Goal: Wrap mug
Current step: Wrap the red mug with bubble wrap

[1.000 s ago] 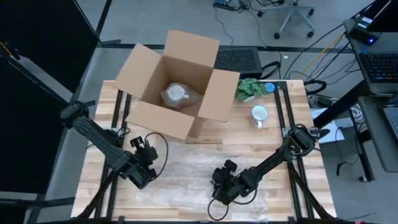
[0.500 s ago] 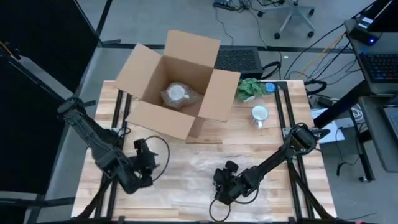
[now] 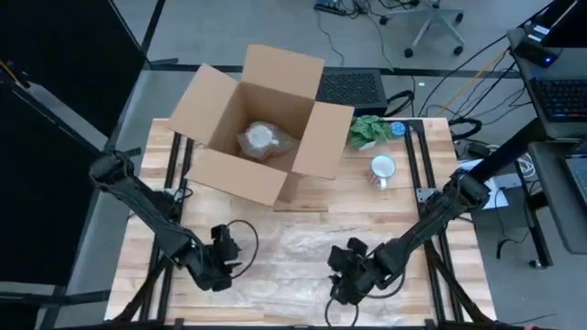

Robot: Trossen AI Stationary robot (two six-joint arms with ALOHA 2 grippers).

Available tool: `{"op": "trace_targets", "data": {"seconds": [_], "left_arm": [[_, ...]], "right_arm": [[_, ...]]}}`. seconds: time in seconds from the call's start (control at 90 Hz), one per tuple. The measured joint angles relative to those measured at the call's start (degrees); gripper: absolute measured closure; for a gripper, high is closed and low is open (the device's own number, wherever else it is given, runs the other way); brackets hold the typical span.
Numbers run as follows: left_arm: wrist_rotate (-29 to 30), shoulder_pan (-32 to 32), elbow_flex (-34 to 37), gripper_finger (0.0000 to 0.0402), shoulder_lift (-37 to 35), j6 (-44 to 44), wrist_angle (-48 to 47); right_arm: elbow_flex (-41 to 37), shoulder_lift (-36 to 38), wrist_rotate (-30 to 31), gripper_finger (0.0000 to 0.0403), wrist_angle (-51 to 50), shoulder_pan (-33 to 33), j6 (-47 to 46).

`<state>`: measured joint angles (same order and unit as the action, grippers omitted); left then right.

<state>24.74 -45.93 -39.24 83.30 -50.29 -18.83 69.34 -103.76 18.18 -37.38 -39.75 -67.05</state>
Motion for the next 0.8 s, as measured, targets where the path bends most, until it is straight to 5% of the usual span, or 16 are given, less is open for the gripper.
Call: {"op": "trace_targets", "data": {"seconds": [0.133,0.8], "left_arm": [[-0.5,0.1,1.9,0.0222,2.8,-0.2,5.4],[-0.8,5.2,1.9,0.0222,7.4,-0.3,3.1]], "right_arm": [[0.2,-1.8,-1.9,0.0222,-2.5,-0.1,-1.1],[-11.9,-1.6,-0.8,0.0222,-8.4,3.7,7.9]]}}
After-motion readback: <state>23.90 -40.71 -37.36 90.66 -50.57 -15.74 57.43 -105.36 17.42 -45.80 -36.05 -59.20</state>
